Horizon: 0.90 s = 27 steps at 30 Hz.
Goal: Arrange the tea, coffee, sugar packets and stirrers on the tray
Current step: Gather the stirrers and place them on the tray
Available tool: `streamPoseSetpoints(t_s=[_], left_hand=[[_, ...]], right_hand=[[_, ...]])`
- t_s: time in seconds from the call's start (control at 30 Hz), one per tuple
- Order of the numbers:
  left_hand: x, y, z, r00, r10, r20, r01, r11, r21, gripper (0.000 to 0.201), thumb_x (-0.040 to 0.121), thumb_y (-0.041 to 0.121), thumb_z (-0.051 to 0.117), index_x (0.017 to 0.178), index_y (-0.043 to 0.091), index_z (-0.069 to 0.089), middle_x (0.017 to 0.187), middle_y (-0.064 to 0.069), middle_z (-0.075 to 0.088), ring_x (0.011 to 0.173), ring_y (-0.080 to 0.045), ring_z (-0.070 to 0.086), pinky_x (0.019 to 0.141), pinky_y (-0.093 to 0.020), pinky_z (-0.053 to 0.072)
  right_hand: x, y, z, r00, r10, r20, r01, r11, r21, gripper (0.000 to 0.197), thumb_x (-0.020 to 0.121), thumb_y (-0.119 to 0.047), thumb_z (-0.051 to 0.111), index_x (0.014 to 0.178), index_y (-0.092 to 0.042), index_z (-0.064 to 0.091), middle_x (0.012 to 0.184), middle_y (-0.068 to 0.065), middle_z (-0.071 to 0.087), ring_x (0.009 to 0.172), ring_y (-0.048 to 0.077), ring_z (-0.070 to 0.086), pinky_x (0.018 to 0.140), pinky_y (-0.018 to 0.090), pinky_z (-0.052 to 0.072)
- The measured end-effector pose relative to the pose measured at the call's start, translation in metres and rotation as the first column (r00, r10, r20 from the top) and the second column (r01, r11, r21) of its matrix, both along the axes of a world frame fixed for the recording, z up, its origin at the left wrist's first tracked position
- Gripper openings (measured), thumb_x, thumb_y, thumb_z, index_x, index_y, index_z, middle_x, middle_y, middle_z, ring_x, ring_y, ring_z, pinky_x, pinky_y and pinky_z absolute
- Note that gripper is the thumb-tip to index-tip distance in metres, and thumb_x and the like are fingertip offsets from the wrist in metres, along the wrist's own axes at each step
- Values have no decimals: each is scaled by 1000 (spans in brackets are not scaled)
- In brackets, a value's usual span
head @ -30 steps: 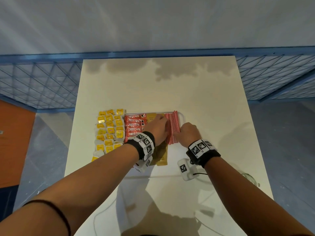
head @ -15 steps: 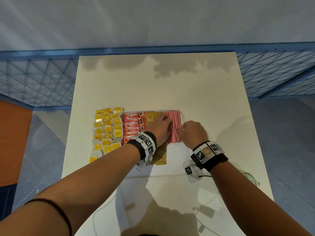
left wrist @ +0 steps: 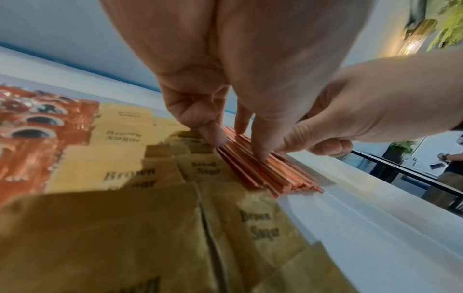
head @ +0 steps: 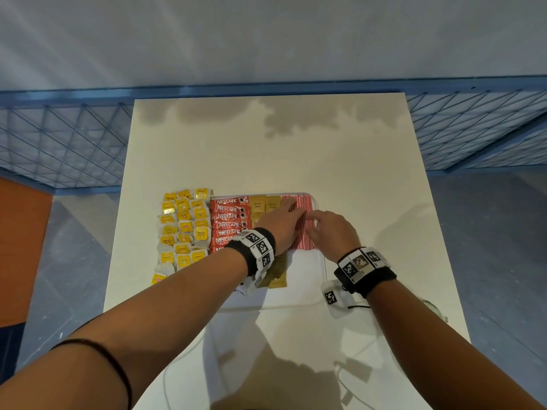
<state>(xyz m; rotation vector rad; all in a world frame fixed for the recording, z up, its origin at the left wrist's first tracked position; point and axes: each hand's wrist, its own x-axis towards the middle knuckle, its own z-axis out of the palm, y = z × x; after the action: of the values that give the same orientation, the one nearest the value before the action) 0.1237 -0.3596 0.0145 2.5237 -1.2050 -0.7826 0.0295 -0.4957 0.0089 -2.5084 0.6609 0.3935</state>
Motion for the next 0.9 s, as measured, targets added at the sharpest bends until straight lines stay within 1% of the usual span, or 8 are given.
streamPoseSetpoints(t_s=[0.1,0.2,0.4,0.5,0.6,0.7,0.83,0.9], left_hand=[[2,4,2,1000,18,7,-18,1000,-3,54,95,22,62,144,15,43,159,-10,27,110,-32,63,88,-41,57],[3,9,1,1000,21,22,-21,1000,19,54,94,26,65,143,15,45,160,-8,24,111,-30,63,88,-40,57],[3,12,1,1000,6,25,-7,1000,30,55,95,32,64,144,15,45,163,-7,21,112,-29,63,88,-37,56],[1,14,2,998,-21,51,19,999,47,68,89,46,70,144,16,44,162,-5,20,111,-29,63,86,-37,56],[-5,20,0,994,-90,59,85,993,82,86,79,55,76,148,18,38,163,-7,17,124,-31,55,96,-41,53],[-9,27,-4,993,-109,41,105,990,91,86,80,45,79,149,17,36,164,-9,14,131,-33,50,102,-42,51],[-10,29,-8,998,-57,20,56,996,73,81,82,39,79,149,18,38,164,-8,16,127,-34,54,99,-42,54],[-10,28,-9,999,-50,18,49,997,55,79,82,36,79,148,18,39,163,-9,18,123,-34,57,97,-40,55]], right_hand=[[1,-1,0,1000,-9,0,9,1000,-22,35,98,-33,61,132,-30,62,114,1,68,100,22,66,83,33,51],[1,-2,1,999,-11,31,11,1000,-8,35,98,-31,61,133,-28,61,113,1,68,99,21,66,83,34,52],[0,-3,3,1000,-9,12,9,1000,6,35,99,-30,60,134,-26,62,117,3,67,103,23,65,84,33,50],[-4,-4,4,999,-7,33,6,1000,21,36,98,-31,61,133,-25,62,115,3,66,101,22,65,82,32,49],[-14,-3,5,998,39,40,-40,999,27,43,95,-33,65,137,-26,58,121,2,59,104,21,63,85,35,52],[-29,-2,2,994,108,17,-108,994,16,55,90,-34,72,142,-27,53,132,2,50,112,21,58,94,36,52],[-39,0,-3,990,136,26,-137,990,21,57,90,-29,73,143,-23,52,138,2,43,109,22,56,86,28,45],[-39,0,-4,992,118,38,-119,993,18,58,90,-26,73,144,-22,51,139,3,43,106,22,58,85,28,46]])
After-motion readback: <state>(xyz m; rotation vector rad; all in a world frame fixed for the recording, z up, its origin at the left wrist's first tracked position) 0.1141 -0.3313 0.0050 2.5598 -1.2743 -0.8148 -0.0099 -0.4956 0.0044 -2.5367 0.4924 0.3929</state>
